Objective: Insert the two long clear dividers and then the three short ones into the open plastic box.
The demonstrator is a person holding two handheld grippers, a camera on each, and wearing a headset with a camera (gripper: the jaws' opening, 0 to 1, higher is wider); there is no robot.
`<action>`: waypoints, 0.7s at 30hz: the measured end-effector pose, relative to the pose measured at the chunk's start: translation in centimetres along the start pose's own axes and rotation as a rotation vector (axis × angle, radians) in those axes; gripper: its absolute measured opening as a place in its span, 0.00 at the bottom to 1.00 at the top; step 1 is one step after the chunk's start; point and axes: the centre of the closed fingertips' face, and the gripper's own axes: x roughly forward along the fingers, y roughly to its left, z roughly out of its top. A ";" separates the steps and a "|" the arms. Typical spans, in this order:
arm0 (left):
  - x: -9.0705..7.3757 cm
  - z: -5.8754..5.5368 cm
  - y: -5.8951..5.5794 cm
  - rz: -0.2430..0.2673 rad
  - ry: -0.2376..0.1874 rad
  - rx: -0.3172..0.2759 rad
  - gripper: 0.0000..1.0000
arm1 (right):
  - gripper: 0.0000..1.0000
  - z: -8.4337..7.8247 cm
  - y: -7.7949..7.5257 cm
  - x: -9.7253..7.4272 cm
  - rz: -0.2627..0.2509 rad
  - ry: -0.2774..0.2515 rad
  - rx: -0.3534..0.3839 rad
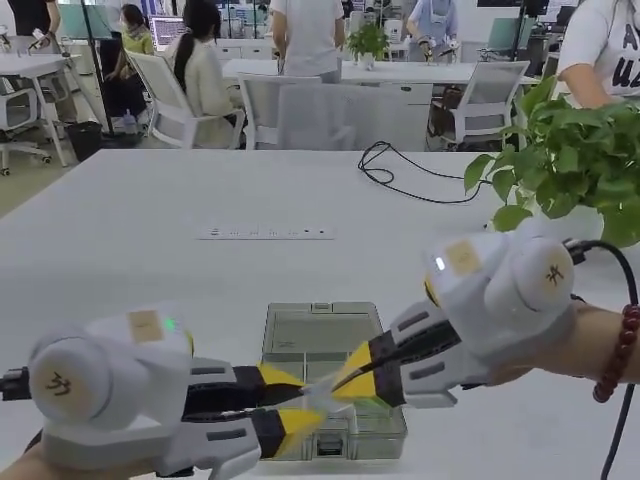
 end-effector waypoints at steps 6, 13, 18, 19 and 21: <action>-0.2 0.0 0.5 0.035 -0.021 -0.037 0.27 | 0.02 -0.7 -1.4 -0.2 -0.063 0.022 0.019; -0.4 -0.4 1.2 0.074 -0.028 -0.075 0.39 | 0.02 -1.5 -2.7 -0.3 -0.107 0.029 0.056; -0.6 -0.8 1.7 0.100 -0.035 -0.103 0.46 | 0.02 -2.2 -3.4 -0.1 -0.125 0.043 0.075; -0.6 -0.8 1.8 0.106 -0.035 -0.106 0.48 | 0.02 -2.3 -3.6 0.0 -0.128 0.045 0.076; -0.6 -1.0 2.0 0.116 -0.038 -0.118 0.52 | 0.02 -2.6 -4.0 0.1 -0.140 0.053 0.082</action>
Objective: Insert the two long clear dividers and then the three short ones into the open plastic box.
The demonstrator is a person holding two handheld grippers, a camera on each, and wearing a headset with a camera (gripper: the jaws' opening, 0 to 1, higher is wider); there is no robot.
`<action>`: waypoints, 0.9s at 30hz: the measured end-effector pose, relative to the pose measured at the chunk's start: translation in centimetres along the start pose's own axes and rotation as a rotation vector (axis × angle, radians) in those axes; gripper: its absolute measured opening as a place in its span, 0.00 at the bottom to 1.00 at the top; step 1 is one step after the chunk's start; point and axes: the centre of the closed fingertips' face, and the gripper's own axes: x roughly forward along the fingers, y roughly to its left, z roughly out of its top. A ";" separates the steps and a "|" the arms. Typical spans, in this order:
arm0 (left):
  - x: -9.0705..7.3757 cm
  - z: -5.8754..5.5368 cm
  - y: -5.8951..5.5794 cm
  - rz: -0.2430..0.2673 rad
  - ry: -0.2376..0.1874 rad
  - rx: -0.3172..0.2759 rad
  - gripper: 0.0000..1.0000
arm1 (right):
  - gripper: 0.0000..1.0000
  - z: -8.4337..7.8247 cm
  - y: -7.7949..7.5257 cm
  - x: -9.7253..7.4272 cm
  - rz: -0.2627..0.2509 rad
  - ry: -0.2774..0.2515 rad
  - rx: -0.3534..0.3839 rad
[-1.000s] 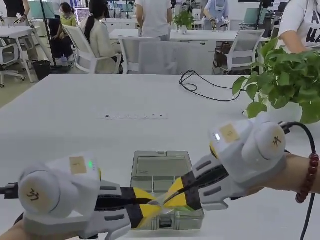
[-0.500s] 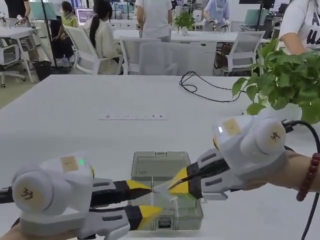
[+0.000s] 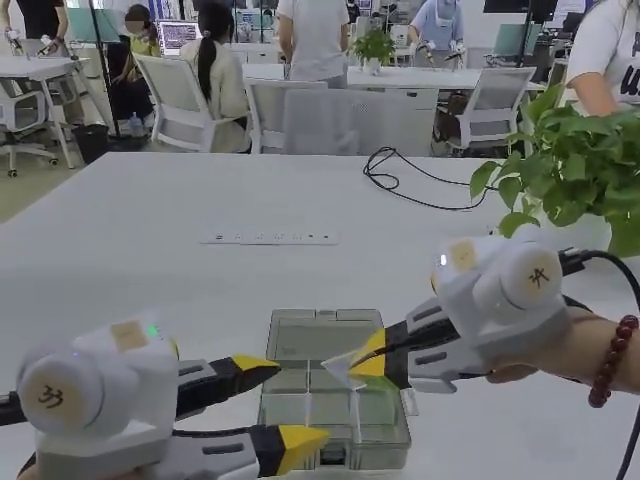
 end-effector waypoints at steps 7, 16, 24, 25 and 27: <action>0.1 -0.4 0.7 0.032 0.005 -0.024 0.63 | 0.02 -1.0 -1.0 0.9 -0.016 0.023 0.024; 0.2 -0.9 1.4 0.063 0.019 -0.042 0.71 | 0.02 -2.4 -2.1 1.9 -0.020 0.047 0.060; 0.2 -0.9 2.0 0.084 0.014 -0.051 0.76 | 0.02 -3.9 -2.4 2.9 -0.002 0.074 0.092; 0.2 -0.9 2.0 0.086 0.015 -0.051 0.77 | 0.02 -4.1 -2.4 2.9 -0.002 0.077 0.096; 0.2 -1.0 2.2 0.095 0.025 -0.028 0.76 | 0.02 -4.5 -2.5 3.1 0.002 0.082 0.107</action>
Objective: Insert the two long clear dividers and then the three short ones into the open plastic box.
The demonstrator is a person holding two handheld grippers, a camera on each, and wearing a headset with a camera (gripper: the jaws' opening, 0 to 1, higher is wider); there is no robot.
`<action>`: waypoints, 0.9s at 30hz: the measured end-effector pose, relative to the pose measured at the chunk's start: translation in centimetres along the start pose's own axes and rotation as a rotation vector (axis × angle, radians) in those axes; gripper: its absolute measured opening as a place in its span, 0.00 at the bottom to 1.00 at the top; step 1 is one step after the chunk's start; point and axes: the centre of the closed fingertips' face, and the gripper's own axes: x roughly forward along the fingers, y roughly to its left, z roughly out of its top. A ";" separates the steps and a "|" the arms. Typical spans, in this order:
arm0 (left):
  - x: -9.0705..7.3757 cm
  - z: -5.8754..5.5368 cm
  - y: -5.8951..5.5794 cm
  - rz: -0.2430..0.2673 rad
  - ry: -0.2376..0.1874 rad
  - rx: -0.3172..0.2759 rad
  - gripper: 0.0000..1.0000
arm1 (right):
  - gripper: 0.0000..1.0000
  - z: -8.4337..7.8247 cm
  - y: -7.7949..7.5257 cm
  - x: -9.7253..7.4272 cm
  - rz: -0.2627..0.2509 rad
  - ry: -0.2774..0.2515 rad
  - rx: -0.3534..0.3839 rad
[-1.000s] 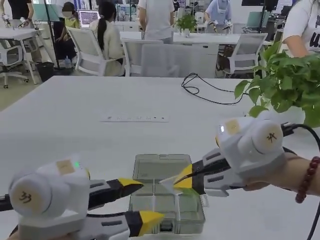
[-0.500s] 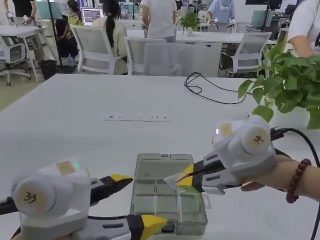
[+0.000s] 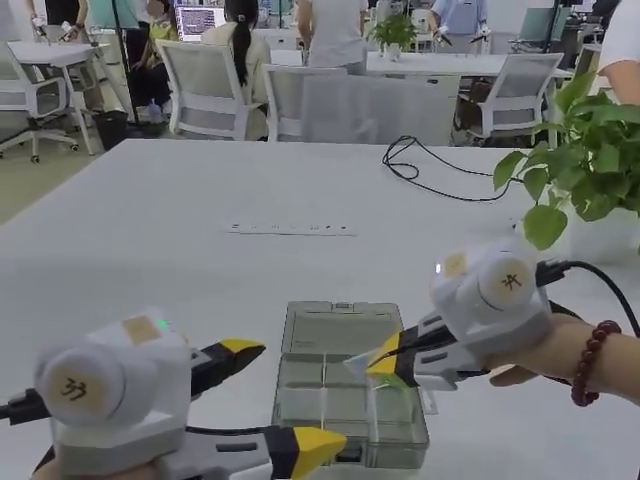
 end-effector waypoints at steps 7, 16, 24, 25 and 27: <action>0.1 -0.3 0.2 0.007 0.011 0.012 0.78 | 0.02 -0.3 -0.4 0.4 0.004 0.000 0.019; 0.4 0.0 0.5 0.016 0.009 -0.003 0.78 | 0.02 -0.3 -0.6 0.5 0.019 0.000 0.025; 0.7 0.0 0.3 0.018 0.017 0.000 0.77 | 0.02 -0.7 -0.5 0.4 0.038 0.024 0.014; 0.7 0.0 0.3 0.017 0.017 0.000 0.77 | 0.02 -0.6 -0.5 0.4 0.039 0.024 0.014; 0.7 -0.1 0.3 0.017 0.019 -0.001 0.77 | 0.02 -0.7 -0.4 0.4 0.045 0.034 0.004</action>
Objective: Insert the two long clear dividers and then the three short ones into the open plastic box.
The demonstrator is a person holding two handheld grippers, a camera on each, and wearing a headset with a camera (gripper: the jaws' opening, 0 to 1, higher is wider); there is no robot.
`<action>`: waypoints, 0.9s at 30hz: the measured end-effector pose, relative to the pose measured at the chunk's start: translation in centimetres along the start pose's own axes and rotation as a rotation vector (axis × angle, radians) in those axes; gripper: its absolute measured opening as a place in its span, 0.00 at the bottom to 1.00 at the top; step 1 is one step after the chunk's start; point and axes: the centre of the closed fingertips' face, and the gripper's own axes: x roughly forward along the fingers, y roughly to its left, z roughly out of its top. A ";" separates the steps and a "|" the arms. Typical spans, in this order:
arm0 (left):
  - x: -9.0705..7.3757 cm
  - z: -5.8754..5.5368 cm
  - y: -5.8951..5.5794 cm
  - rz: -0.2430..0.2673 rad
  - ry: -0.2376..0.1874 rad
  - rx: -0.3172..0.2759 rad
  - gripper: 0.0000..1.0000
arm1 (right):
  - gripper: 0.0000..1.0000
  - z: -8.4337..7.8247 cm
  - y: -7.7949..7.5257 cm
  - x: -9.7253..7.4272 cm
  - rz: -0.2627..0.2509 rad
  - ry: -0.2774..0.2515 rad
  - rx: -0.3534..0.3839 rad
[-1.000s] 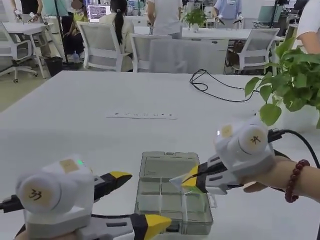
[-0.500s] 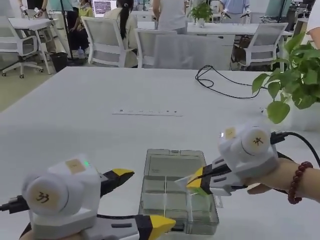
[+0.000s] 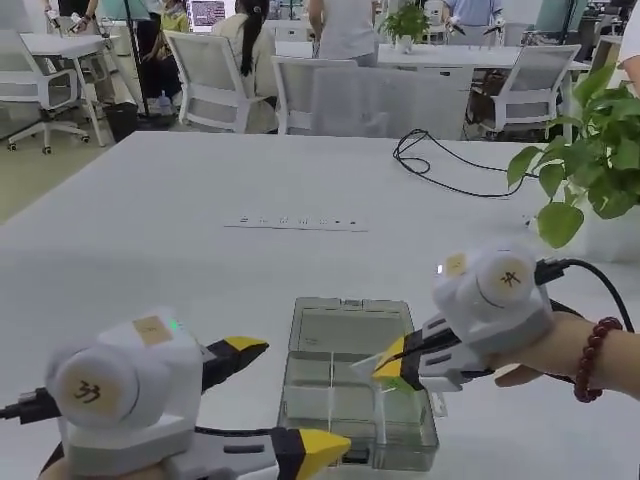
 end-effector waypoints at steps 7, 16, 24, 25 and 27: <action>0.0 0.0 -0.2 0.000 0.001 -0.003 0.78 | 0.02 0.3 0.1 0.8 0.034 0.049 -0.040; -0.1 -0.1 -0.1 0.007 -0.003 -0.011 0.79 | 0.02 0.4 0.7 1.8 0.064 0.085 -0.126; -0.2 0.0 -0.3 0.009 -0.007 -0.016 0.79 | 0.02 0.4 0.9 2.1 0.079 0.112 -0.168; -0.2 0.0 -0.3 0.009 -0.006 -0.015 0.79 | 0.02 0.5 0.8 2.2 0.079 0.114 -0.167; -0.2 0.0 -0.2 0.010 -0.005 -0.012 0.79 | 0.02 0.5 0.8 2.4 0.082 0.119 -0.165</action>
